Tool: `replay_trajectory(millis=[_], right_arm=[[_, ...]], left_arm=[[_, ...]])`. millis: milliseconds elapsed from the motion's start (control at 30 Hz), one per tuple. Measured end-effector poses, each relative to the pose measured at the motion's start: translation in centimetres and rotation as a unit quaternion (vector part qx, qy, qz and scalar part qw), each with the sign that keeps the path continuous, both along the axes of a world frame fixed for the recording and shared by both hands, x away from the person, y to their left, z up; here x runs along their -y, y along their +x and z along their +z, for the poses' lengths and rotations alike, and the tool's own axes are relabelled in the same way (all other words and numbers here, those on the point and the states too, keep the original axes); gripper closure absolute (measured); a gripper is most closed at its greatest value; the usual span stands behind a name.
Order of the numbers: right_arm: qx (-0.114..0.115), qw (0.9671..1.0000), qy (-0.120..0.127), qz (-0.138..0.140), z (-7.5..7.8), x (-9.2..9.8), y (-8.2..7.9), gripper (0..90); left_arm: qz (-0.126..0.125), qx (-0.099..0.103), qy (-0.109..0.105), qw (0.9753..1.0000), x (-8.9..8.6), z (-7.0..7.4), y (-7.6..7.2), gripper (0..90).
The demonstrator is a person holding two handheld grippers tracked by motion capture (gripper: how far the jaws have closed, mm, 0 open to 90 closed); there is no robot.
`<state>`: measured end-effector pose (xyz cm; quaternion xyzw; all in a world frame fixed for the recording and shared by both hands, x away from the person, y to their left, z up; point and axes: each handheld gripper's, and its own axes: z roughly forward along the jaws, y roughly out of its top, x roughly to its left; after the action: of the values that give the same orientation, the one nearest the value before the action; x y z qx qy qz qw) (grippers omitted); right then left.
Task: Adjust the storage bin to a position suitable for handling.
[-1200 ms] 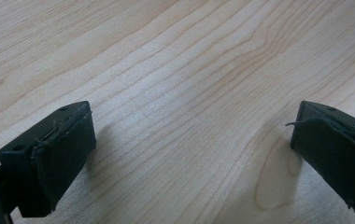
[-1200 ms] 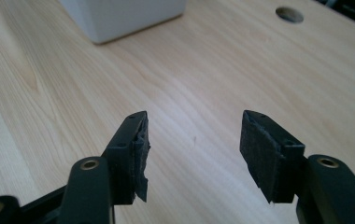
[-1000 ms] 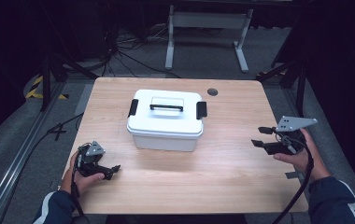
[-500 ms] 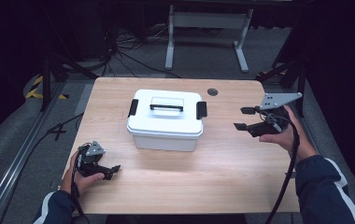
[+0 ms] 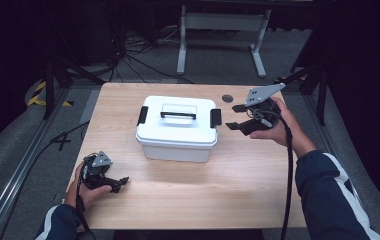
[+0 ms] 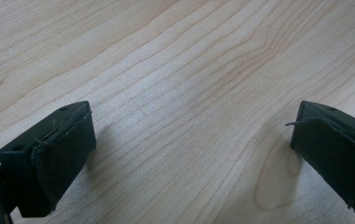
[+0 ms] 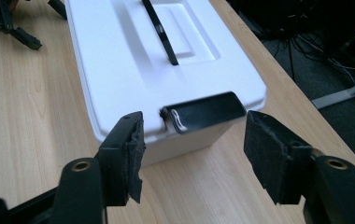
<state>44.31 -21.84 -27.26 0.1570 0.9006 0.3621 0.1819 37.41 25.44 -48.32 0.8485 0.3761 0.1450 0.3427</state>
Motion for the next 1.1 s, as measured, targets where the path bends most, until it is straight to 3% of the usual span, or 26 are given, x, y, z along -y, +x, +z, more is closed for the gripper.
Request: replay_trajectory(millis=[533, 867, 967, 1100], right_arm=[[-0.005, 0.9962, -0.077, 0.039, -0.1, -7.0, 2.4, 42.9], [-0.010, 0.9891, -0.136, 0.056, -0.8, -10.5, 4.2, 49.7], [-0.011, 0.9853, -0.161, 0.055, -1.0, -11.3, 4.7, 51.3], [-0.018, 0.9846, -0.166, 0.051, -1.1, -12.1, 5.4, 52.2]], left_arm=[[0.001, 0.001, -0.001, 1.0000, 0.0, 0.0, 0.0, 0.4], [0.000, 0.001, -0.001, 1.0000, 0.0, 0.0, 0.0, 0.5], [0.000, 0.001, -0.001, 1.0000, 0.0, 0.0, 0.0, 0.4], [0.000, 0.001, -0.001, 1.0000, 0.0, 0.0, 0.0, 0.5]])
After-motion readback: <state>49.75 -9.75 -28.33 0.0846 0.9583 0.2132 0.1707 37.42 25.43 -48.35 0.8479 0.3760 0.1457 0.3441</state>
